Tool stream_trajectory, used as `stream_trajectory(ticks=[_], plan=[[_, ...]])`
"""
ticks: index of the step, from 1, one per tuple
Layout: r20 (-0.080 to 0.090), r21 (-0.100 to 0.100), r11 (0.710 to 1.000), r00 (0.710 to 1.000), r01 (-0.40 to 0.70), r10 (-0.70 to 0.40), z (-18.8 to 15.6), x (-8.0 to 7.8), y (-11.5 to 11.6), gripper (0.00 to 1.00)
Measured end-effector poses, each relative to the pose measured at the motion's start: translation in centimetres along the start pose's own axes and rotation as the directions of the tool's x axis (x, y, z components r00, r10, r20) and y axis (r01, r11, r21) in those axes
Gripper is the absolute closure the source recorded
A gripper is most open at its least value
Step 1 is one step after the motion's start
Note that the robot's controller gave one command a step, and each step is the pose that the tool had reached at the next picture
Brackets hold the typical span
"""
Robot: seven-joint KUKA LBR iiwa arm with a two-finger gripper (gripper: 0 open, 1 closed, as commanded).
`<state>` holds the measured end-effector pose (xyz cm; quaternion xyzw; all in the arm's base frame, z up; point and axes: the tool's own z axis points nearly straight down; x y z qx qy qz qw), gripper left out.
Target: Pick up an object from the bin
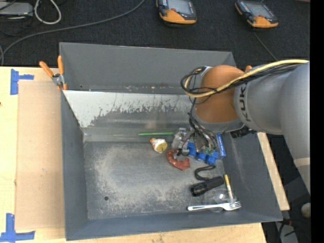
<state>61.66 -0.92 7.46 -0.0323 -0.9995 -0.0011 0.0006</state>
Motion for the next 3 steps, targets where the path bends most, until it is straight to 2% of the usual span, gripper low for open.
stream_trajectory(ticks=[1, 2, 3], plan=[[0.002, -0.002, 0.993, 0.993, 0.122, -0.122, 0.3, 3.0, 3.9, 1.0], [0.002, -0.002, 0.993, 0.993, 0.121, -0.121, 0.3, 3.0, 3.9, 1.0], [0.0, -0.005, 0.992, 0.992, 0.125, -0.125, 0.3, 1.9, 3.1, 1.0]])
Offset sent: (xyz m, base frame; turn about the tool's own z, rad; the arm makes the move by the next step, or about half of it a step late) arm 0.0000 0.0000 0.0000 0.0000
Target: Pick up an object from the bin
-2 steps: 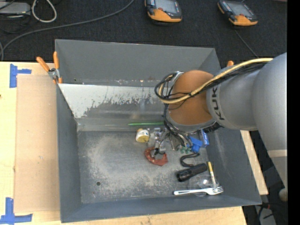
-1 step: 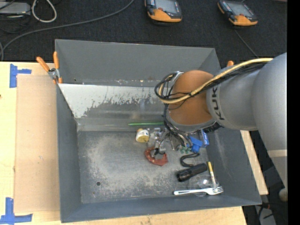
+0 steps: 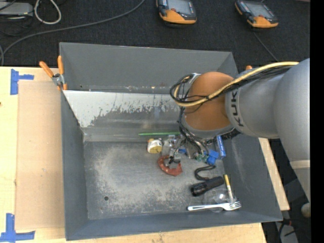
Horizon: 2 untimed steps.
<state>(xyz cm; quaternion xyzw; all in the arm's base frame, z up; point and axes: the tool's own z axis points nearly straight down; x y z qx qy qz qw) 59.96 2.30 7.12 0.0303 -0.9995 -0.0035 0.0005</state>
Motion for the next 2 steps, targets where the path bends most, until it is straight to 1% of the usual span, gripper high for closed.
stream_trajectory(ticks=[1, 2], plan=[[-0.004, 0.0, 1.0, 1.0, -0.019, 0.019, -6.3, -1.9, 0.9, 1.0], [0.008, -0.003, 1.0, 1.0, -0.017, 0.017, -7.6, -0.7, -0.7, 1.0]])
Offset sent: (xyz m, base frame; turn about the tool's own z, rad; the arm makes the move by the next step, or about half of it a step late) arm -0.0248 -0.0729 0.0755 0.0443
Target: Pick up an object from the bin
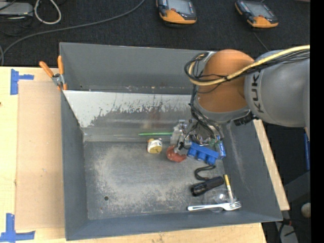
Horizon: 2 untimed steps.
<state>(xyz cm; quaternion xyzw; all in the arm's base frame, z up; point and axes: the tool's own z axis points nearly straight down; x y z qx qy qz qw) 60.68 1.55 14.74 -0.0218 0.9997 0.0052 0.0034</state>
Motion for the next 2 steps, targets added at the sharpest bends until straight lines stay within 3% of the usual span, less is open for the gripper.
stream_trajectory(ticks=[1, 2], plan=[[-0.006, 0.008, 0.999, 0.999, -0.044, 0.044, -1.7, 0.1, -1.0, 1.0], [-0.01, -0.002, 0.994, 0.994, 0.108, -0.108, 0.4, 0.0, 1.1, 1.0]])
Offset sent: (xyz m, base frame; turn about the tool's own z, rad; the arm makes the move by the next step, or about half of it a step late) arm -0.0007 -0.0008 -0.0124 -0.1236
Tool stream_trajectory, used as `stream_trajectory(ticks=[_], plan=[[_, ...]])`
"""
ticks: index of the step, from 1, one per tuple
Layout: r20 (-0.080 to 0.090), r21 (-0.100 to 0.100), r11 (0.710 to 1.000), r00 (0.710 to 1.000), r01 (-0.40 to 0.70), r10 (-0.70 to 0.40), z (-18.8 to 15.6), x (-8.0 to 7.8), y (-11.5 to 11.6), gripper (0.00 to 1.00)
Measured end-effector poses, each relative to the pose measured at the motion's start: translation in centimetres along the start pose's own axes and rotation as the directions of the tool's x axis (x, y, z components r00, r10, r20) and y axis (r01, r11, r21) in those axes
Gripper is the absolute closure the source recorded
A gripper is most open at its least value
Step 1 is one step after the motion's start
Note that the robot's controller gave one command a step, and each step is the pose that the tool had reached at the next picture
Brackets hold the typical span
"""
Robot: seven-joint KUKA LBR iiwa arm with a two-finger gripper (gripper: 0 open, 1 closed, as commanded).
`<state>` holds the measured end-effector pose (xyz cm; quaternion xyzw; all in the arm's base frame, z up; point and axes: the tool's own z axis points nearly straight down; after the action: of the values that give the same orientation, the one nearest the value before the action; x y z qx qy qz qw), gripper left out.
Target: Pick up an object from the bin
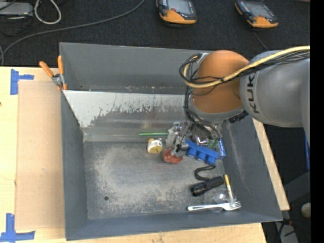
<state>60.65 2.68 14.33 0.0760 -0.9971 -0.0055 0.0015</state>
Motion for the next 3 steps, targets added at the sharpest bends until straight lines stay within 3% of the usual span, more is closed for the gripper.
stream_trajectory(ticks=[1, 2, 3], plan=[[0.005, 0.001, 0.993, 0.993, -0.119, 0.119, -0.5, 0.1, 1.0, 1.0], [0.001, 0.002, 1.0, 1.0, 0.009, -0.009, 2.5, -0.5, 2.0, 1.0], [0.004, 0.001, 0.991, 0.991, 0.131, -0.131, 4.7, 0.2, 2.3, 1.0]])
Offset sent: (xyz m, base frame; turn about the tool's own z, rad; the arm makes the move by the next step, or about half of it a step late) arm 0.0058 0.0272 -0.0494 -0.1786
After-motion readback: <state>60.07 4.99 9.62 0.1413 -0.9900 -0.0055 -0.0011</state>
